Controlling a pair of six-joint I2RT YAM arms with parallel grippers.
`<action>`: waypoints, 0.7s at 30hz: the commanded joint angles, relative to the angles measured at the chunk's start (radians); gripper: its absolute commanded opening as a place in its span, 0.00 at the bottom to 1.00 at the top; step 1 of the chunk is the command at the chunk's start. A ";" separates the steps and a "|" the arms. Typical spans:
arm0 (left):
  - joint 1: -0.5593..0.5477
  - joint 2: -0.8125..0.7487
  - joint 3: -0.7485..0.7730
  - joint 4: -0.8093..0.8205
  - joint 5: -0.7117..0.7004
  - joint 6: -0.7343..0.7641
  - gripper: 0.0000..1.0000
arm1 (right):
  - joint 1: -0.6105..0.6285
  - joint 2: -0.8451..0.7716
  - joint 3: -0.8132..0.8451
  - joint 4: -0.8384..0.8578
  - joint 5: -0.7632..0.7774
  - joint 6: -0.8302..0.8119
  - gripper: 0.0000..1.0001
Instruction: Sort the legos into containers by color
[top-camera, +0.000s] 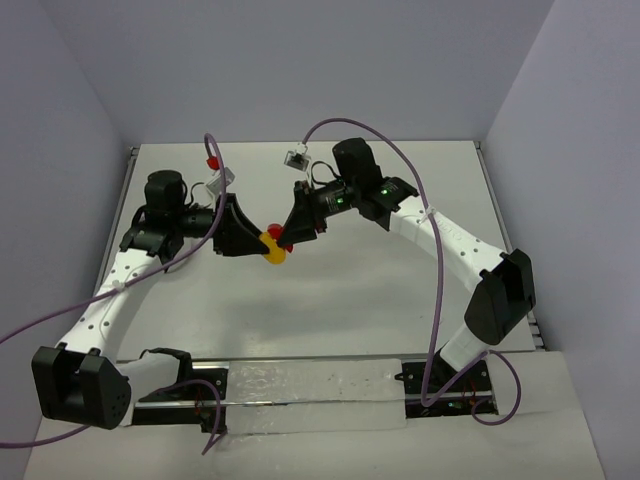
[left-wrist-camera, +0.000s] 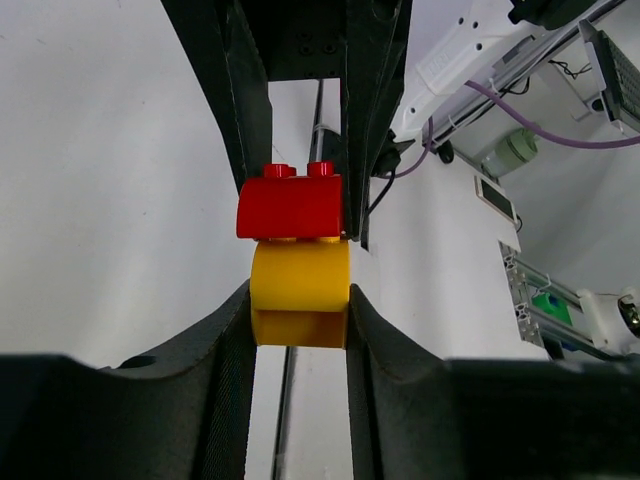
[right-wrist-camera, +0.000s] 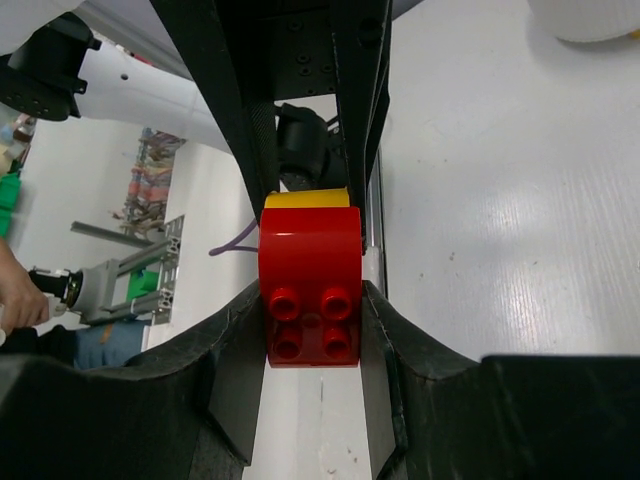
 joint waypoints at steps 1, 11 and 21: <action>-0.005 -0.012 0.022 -0.063 -0.016 0.084 0.00 | -0.003 -0.006 0.043 -0.028 0.025 -0.015 0.00; 0.075 0.007 0.233 -0.578 -0.529 0.620 0.00 | -0.080 -0.036 0.022 -0.120 0.199 -0.124 0.00; 0.133 0.101 0.277 -0.523 -1.189 0.673 0.00 | -0.080 0.005 0.022 -0.135 0.285 -0.123 0.00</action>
